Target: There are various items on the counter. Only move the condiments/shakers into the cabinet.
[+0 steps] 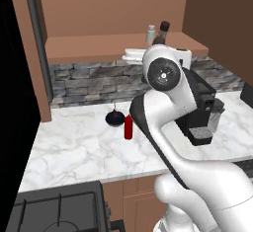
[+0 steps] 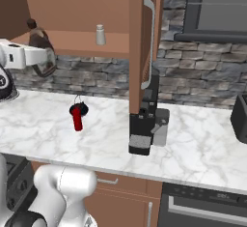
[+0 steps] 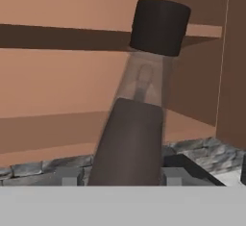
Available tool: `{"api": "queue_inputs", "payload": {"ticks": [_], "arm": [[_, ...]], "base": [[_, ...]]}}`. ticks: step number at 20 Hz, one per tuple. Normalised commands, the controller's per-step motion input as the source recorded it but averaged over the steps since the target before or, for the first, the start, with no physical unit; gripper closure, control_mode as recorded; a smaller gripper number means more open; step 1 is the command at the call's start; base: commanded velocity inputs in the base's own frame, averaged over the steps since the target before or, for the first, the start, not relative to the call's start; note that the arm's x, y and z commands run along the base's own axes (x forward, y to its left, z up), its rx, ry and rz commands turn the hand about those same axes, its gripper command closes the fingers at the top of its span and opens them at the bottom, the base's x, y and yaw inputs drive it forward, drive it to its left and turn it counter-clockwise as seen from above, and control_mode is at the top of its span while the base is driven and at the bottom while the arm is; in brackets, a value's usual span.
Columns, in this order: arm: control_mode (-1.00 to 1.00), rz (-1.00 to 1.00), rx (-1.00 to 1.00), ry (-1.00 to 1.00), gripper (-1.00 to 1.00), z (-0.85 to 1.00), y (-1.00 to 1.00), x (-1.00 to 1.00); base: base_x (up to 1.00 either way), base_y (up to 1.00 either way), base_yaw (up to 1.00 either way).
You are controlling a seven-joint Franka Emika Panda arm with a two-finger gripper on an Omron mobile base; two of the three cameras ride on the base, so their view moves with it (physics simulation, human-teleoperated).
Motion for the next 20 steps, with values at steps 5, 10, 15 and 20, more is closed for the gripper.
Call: {"api": "queue_inputs", "payload": {"ticks": [5, 10, 15, 20], "arm": [[-1.00, 0.02, 0.00, 0.01, 1.00, 0.05, 0.00, 0.00], [-1.00, 0.08, 0.00, 0.01, 1.00, 0.27, -0.01, 0.00], [-1.00, 0.07, 0.00, 0.00, 1.00, 0.19, 0.00, 0.19], [-1.00, 0.01, -0.01, 0.02, 1.00, 0.00, 0.00, 0.37]], "base": [[0.00, 0.00, 0.00], [0.00, 0.00, 0.00], [0.00, 0.00, 0.00], [0.00, 0.00, 0.00]]}}
